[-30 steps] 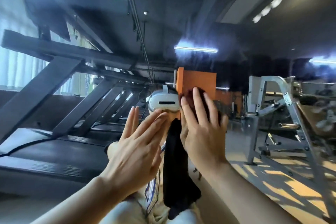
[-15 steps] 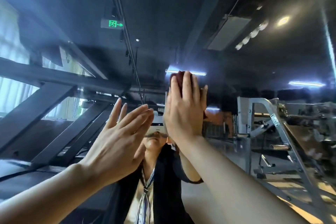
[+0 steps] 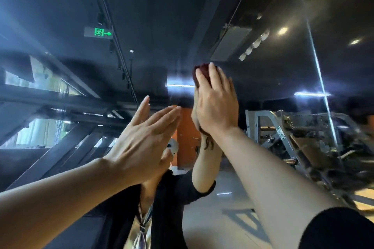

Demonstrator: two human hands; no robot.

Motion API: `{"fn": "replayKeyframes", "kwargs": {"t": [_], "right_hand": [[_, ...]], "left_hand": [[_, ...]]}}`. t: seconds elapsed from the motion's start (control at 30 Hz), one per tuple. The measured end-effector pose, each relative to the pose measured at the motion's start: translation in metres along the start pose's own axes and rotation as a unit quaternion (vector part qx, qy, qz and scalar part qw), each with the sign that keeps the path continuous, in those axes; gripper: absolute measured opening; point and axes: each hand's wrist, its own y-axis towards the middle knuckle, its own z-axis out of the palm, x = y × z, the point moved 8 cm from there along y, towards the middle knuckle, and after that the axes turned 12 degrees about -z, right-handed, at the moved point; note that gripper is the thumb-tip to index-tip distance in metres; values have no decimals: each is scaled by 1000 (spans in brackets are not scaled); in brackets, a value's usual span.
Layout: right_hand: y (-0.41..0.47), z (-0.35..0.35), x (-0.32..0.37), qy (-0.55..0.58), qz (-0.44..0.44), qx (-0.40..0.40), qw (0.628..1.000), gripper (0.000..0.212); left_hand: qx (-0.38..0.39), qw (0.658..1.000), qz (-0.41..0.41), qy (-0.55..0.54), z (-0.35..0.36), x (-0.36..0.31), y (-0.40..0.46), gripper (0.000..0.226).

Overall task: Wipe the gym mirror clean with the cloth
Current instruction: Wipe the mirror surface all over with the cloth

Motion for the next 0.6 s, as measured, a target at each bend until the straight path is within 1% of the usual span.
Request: {"fn": "replayKeyframes", "kwargs": {"t": [0.1,0.17,0.23,0.3,0.37,0.4,0.43,0.5,0.53,0.57,0.6], "right_hand": [[-21,-13,-48,-24,45,19,999,51],[-40,-22,-81,-37,74,12,997,57],[-60,-27,-108,-44,110,7,993,59],[-68,-30,-114,-50,153,-12,987,54],[-62,-30,-90,-48,179,-47,981,48],[-55,-29,-67,-34,156,-64,985,46],[-49,-24,-38,-9,102,-67,992,44],[-48,-13,14,43,-28,-27,998,42],[-49,-10,22,55,-79,-3,995,42],[-49,-8,16,58,-109,17,992,43],[-52,-7,1,50,-110,30,992,43]], "left_hand": [[7,1000,29,8,13,-39,8,75],[8,999,27,17,20,-51,9,78],[7,1000,20,22,22,-55,9,81],[2,1000,14,22,22,-57,9,81],[3,1000,12,15,21,-59,9,81],[7,1000,11,9,22,-60,9,81],[14,1000,12,2,23,-60,8,80],[19,1000,14,-12,23,-60,5,75],[19,1000,17,-11,23,-59,4,74],[21,1000,21,-2,23,-58,4,74],[25,999,24,11,24,-57,4,76]]}}
